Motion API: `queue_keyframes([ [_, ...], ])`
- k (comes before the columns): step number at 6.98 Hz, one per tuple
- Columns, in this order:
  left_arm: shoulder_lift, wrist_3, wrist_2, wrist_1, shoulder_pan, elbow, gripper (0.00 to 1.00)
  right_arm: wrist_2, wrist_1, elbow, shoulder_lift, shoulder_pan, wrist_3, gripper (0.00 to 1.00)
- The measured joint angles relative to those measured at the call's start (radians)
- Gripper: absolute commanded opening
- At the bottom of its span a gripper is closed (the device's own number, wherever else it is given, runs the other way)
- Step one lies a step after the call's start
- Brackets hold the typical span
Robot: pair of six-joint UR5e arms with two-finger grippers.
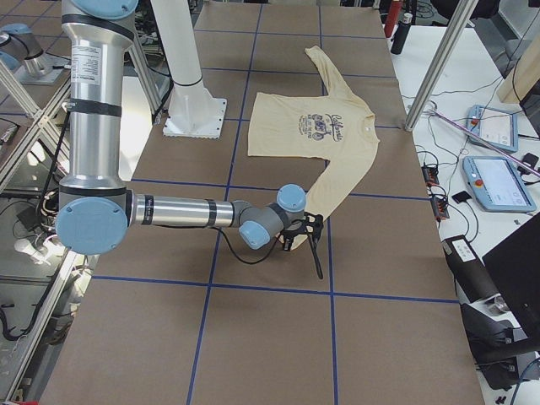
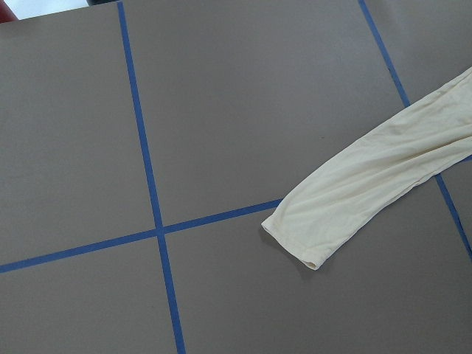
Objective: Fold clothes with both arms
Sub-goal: 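Lower the right gripper to the cuff of the sleeve nearest it and grasp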
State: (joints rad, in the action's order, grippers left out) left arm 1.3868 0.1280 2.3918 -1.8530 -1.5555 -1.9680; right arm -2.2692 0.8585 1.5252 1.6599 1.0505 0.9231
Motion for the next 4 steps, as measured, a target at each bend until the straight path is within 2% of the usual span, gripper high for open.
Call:
queue_keyframes([
  [4, 0.000, 0.001, 0.002, 0.000, 0.000, -0.002, 1.00, 0.058, 0.006, -0.003, 0.000, -0.003, 0.000, 0.74],
])
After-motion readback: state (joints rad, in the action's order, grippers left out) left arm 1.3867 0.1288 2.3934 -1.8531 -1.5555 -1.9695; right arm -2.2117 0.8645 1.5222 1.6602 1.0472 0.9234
